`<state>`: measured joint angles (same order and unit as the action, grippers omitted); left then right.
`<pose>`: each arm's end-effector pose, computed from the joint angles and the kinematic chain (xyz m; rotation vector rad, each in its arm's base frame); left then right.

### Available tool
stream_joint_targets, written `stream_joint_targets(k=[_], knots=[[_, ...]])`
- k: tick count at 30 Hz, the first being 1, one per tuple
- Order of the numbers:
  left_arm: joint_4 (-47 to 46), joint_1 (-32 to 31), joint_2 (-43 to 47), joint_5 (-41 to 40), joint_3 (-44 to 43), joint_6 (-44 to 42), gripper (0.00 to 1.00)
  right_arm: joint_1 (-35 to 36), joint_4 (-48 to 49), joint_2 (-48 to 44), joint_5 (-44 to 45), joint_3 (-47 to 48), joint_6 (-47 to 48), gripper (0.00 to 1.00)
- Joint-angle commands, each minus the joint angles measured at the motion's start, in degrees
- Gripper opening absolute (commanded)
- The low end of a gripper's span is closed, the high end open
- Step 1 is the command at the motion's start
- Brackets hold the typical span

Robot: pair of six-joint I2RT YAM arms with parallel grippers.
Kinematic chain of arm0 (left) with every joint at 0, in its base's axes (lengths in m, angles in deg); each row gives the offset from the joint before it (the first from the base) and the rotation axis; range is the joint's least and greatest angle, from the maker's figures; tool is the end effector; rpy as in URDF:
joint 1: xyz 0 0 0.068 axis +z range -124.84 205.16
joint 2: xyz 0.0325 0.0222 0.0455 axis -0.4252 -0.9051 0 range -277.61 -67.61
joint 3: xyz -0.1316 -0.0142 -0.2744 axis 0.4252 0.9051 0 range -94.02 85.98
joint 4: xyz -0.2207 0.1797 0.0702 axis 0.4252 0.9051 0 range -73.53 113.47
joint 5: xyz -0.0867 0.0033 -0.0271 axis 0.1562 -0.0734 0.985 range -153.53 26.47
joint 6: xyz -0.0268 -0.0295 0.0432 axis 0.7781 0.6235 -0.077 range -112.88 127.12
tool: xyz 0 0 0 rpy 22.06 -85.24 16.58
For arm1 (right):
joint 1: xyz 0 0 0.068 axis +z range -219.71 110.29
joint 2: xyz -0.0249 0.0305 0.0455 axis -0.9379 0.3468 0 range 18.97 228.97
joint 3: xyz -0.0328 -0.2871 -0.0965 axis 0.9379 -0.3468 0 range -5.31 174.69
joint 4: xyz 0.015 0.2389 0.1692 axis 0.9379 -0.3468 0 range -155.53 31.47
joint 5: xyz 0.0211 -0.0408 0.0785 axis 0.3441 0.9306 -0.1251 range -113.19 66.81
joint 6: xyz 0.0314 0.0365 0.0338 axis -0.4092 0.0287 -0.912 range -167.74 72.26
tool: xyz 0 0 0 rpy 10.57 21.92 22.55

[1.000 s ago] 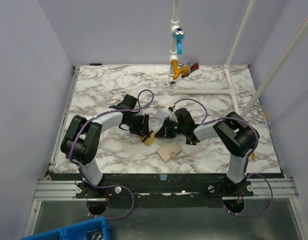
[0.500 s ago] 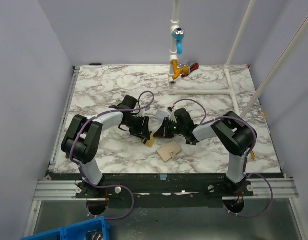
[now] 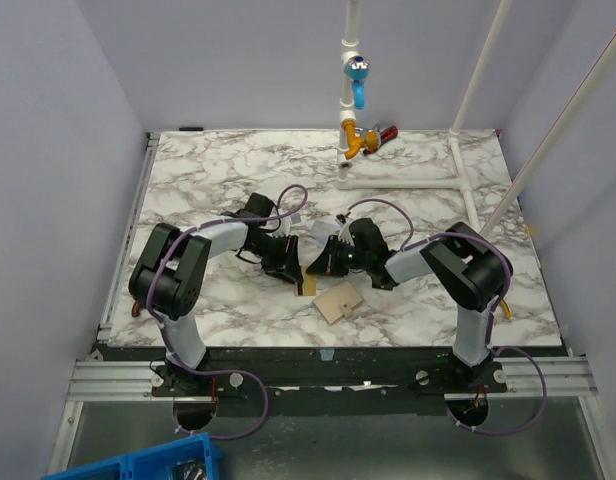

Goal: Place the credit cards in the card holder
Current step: Pick up the credit card from the center of the board.

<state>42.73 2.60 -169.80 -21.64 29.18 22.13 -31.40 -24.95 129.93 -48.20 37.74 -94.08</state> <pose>0.3162 -0.1621 0.1470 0.3632 2.8293 -1.1797 0.2866 0.2493 0.0915 -0.1124 2.4167 1.2484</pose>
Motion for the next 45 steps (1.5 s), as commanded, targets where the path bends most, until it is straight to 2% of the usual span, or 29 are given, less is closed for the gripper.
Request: stream_joint_targets(k=[1, 5, 11, 13, 17, 22, 31, 39, 45], knots=[[-8.71, 0.2, -1.73, 7.24, -2.96, 3.39, 0.38, 0.8, -16.87, 6.45, 7.34, -5.07, 3.65, 0.01], [-11.84, 0.68, -2.36, 8.82, -2.72, 5.61, 0.35, 0.81, -17.05, 6.51, 7.41, -5.25, 3.48, 0.01], [-14.28, 0.94, -3.02, 9.12, -2.56, 7.28, 0.22, 0.81, -17.24, 6.59, 7.46, -5.43, 3.33, 0.01], [-13.26, 1.2, -2.68, 8.46, -2.9, 6.37, 0.21, 0.8, -17.56, 6.34, 7.46, -5.34, 3.41, 0.01], [-9.66, 1.91, -0.3, 4.79, -3.06, 2.48, 0.27, 0.79, -18.68, 4.24, 6.76, -4.2, 3.46, 0.01], [-4.73, 1.91, -0.8, 1.2, -3.38, -1.74, 0.27, 0.78, -19.74, -0.49, 4.06, -1.46, 3.67, 0.0], [-2.9, 1.83, -1.59, -2.32, -3.71, -3.84, 0.25, 0.3, -22.31, -8.64, -0.6, -0.58, 5.5, 0.02], [-2.65, 1.83, -0.57, -2.26, -4.27, -3.15, 0.26, 0.37, -22.63, -9.54, -3.69, -4.82, 6.06, 0.01], [-1.45, 1.83, 1.2, -3.54, -3.56, -3.29, 0.35, 0.41, -21.41, -7.48, -4.3, -4.54, 5.78, 0.01]])
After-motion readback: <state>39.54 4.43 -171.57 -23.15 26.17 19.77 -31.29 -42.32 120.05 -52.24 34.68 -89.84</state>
